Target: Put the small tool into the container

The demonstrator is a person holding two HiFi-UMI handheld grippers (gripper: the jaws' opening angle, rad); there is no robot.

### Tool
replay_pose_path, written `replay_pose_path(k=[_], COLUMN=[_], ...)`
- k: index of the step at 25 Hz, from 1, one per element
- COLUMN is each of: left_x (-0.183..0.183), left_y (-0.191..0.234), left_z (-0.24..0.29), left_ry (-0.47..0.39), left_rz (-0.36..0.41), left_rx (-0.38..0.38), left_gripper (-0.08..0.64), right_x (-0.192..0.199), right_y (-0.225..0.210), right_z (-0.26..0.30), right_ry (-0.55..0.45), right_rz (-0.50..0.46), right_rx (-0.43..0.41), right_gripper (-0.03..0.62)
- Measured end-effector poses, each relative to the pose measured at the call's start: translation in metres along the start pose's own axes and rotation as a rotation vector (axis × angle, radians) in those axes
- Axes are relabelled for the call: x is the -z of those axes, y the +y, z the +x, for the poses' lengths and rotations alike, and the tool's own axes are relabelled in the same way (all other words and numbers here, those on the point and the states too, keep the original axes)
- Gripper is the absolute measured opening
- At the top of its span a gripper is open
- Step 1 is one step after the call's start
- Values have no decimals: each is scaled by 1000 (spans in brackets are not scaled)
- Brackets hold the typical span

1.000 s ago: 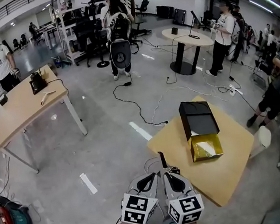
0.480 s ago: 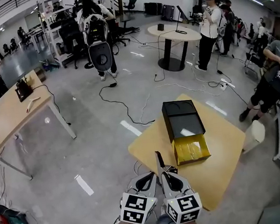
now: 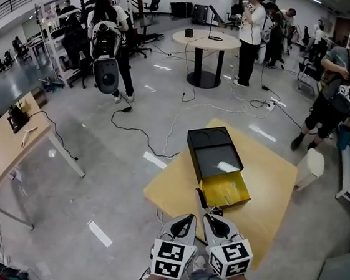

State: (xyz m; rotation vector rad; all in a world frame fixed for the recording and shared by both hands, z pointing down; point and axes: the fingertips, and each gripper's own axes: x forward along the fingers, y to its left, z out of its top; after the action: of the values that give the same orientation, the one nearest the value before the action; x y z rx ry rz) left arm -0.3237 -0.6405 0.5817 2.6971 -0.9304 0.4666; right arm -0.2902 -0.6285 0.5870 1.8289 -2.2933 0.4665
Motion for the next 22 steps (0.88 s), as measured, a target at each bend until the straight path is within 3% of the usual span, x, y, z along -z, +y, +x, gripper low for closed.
replay_pose_path(k=[3, 5, 12, 18, 22], left_x=[-8, -16, -142, -201, -281], left_y=[-11, -40, -187, -332, -405], left_z=[93, 172, 509, 785, 969], left_ry=[0, 3, 21, 8, 23], left_rz=[-1, 3, 3, 3, 3], left_rx=[5, 7, -7, -31, -56], left_gripper=[8, 8, 8, 8, 8], right_x=[5, 11, -57, -55, -104], right_y=[-90, -176, -564, -890, -1101], right_z=[32, 43, 58, 55, 71], right_ry=[1, 4, 11, 28, 24], right_rz=[12, 23, 82, 217, 304], right_rx=[7, 11, 6, -4, -30], right_gripper=[8, 8, 8, 8, 8])
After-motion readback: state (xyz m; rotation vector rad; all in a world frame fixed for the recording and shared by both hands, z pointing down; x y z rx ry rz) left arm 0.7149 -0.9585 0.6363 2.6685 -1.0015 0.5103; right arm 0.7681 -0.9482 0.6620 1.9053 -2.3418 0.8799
